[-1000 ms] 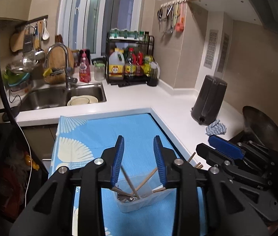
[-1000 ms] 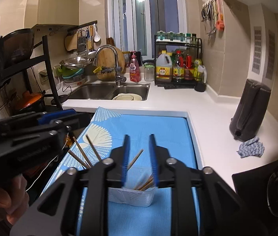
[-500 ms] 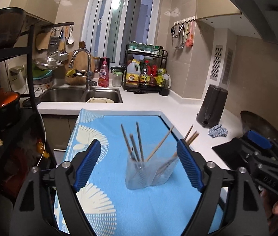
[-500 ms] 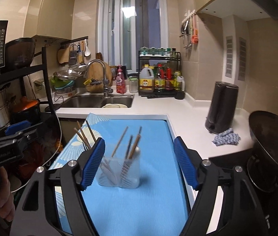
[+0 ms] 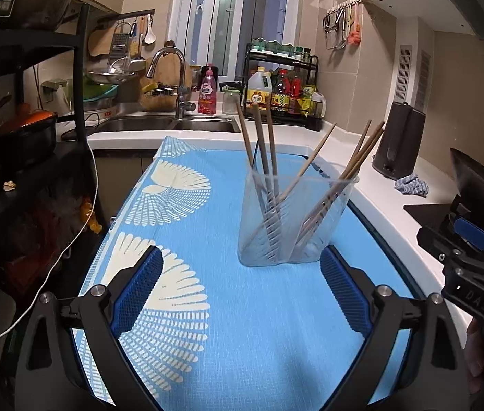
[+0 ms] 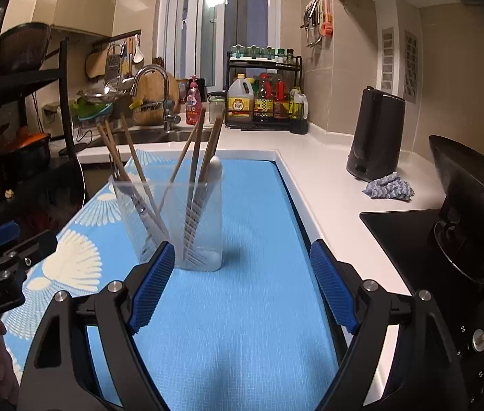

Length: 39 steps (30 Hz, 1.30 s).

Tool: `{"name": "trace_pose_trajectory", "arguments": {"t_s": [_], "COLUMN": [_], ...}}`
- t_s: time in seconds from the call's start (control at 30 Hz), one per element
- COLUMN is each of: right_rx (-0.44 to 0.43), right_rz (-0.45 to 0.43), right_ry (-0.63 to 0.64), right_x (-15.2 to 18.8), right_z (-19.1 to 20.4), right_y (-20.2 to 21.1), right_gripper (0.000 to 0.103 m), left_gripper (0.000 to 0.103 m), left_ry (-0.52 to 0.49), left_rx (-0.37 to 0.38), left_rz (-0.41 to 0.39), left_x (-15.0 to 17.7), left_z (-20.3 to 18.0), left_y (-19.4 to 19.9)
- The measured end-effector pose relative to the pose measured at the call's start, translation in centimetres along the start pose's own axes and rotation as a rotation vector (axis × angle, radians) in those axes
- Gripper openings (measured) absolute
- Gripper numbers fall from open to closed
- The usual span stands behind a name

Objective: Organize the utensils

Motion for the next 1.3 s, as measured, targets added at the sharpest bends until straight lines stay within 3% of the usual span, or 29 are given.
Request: {"name": "trace_pose_trajectory", "arguments": {"t_s": [0.43, 1.3], "right_rx": [0.016, 0.027], "right_rz": [0.049, 0.046], "right_ry": [-0.017, 0.002], "right_x": [4.4, 4.3], "right_z": [-0.5, -0.5], "right_y": [-3.1, -3.3], "right_gripper": [0.08, 0.08], "left_gripper": [0.091, 0.091], "left_ry": [0.004, -0.016], "left_rx": [-0.01, 0.005], "left_rz": [0.029, -0.006], "left_x": [4.6, 4.3], "left_z": [-0.8, -1.4], "left_y": [-3.0, -2.0]}}
Point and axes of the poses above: each gripper's, at about its wrist camera, not at the fingertips, and y roughly against the way its jaws point, z to its left, x to its underside, the point moved 7 cm from there along -y, roughly the way its jaws point, and after that the axes turned 9 degrees about -y, right-handed, at the moved point
